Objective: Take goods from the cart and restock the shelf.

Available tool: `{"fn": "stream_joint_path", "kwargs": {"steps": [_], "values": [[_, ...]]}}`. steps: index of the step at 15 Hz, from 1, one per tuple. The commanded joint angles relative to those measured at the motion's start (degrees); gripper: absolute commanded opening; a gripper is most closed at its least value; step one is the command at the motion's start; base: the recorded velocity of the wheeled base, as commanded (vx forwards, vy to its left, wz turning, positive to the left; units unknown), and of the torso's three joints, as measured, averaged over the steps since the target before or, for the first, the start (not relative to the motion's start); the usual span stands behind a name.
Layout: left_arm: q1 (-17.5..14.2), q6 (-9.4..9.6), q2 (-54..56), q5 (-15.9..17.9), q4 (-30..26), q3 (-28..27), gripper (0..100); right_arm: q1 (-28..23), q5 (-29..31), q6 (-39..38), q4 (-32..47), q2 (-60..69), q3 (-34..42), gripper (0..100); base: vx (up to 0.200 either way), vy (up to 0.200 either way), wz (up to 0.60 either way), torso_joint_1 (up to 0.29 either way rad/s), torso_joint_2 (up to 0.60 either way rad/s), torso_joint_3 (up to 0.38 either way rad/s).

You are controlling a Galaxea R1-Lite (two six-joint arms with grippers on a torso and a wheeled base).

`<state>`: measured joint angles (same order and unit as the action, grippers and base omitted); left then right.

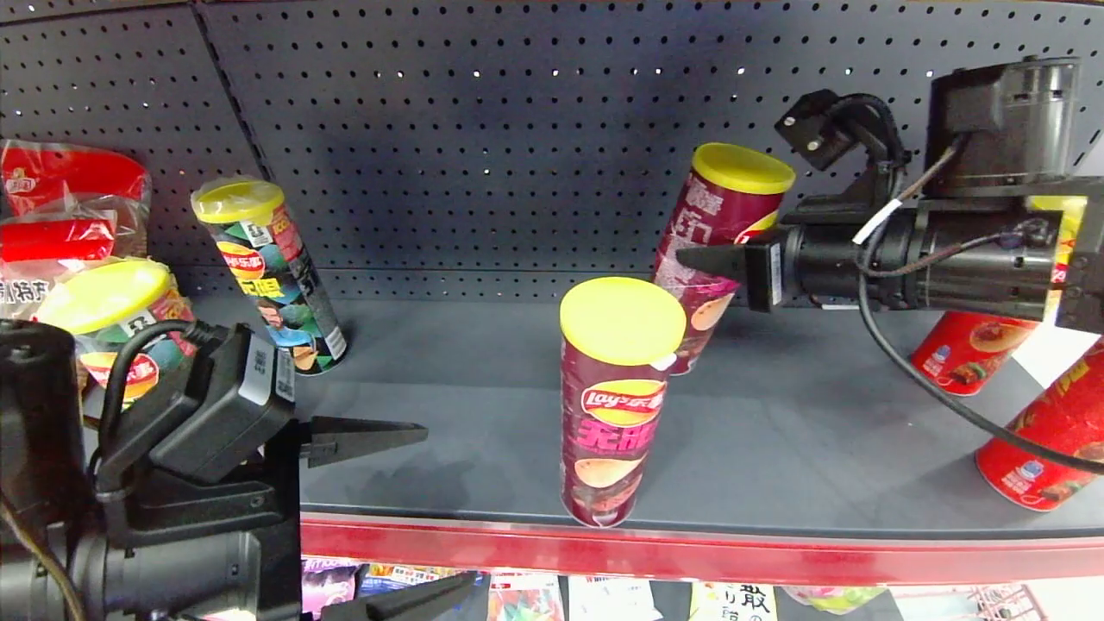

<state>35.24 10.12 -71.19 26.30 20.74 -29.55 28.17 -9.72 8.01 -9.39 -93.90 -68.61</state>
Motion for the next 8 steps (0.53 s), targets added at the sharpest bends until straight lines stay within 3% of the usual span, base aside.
{"fn": "stream_joint_path", "kwargs": {"steps": [1,8], "values": [[0.0,-0.01,0.88,-0.02,-0.08,1.34,100,1.01,0.05,0.08,0.07,-4.27,-2.23,0,0.0,0.0,0.0,0.0,0.0,0.0],[-0.61,-0.1,0.79,-0.1,-0.08,1.25,100,3.12,-0.22,1.83,1.21,-7.35,-4.69,0,0.0,0.0,0.0,0.0,0.0,0.0]]}}
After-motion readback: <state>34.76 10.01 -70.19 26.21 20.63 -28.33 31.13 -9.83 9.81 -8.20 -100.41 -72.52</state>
